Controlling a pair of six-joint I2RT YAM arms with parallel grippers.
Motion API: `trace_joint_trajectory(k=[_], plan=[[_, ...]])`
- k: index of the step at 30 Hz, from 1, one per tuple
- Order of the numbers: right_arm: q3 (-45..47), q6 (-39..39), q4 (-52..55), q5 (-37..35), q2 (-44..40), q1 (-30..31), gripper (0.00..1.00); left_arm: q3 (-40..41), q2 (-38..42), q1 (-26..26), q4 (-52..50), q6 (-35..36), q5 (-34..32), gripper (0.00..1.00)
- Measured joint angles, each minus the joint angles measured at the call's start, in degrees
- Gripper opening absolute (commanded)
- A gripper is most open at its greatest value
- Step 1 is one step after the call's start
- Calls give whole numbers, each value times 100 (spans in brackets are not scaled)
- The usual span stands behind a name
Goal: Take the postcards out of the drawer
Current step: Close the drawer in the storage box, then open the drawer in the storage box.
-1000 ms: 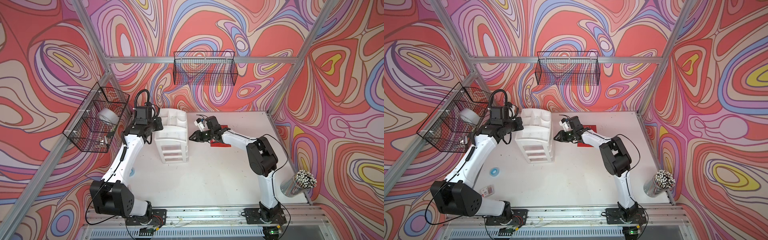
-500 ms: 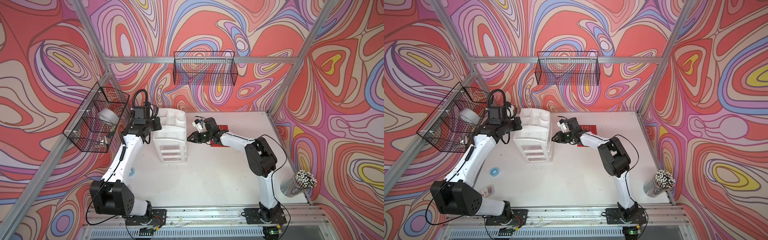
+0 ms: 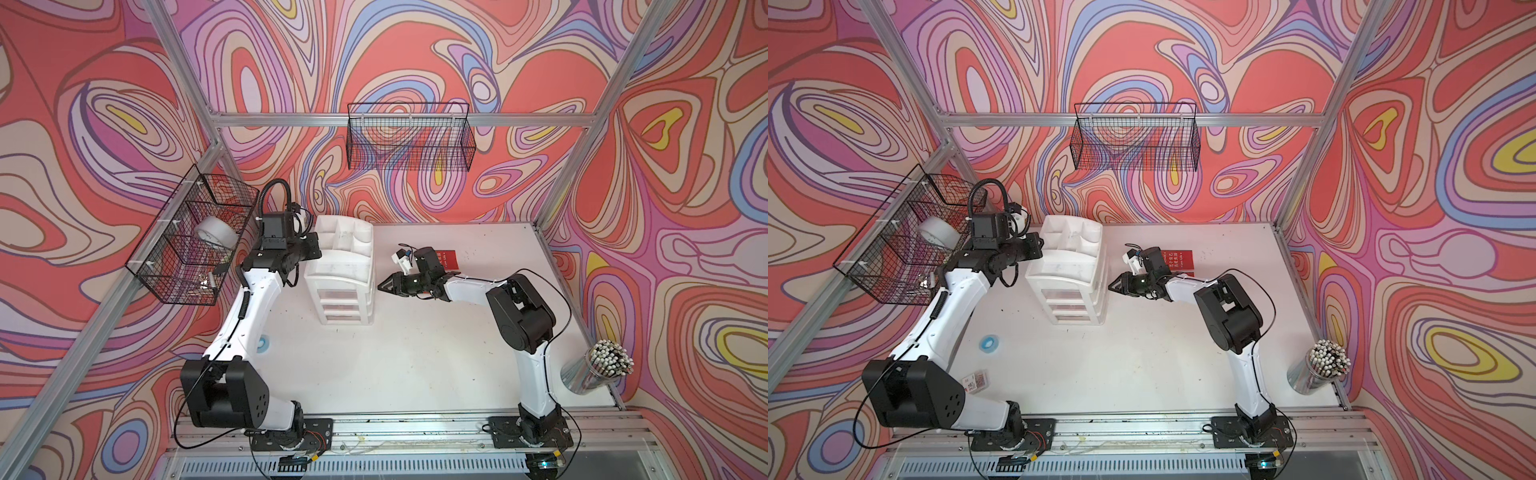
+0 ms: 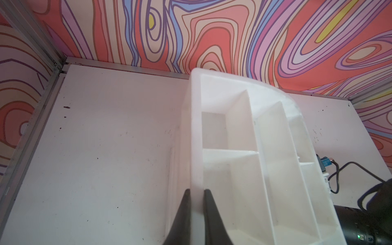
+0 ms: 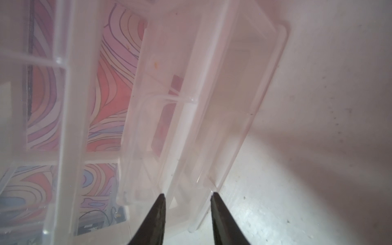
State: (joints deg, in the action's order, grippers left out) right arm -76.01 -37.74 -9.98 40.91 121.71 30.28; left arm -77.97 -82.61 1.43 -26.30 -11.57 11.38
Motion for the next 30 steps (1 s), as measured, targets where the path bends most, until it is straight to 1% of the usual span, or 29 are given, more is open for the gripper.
trace_joint_trajectory(k=[9,18,26,30], plan=[[125,-511,-1014,164,101,-83,47,0,-4,0,7,-4,2,0],[122,-708,-1261,177,472,-79,51,0,-52,-2,94,-22,83,0],[105,-907,-1499,245,485,-57,57,0,-74,-4,146,-70,118,0],[79,-1060,-1744,284,605,-31,58,15,-74,-4,173,-118,118,0]])
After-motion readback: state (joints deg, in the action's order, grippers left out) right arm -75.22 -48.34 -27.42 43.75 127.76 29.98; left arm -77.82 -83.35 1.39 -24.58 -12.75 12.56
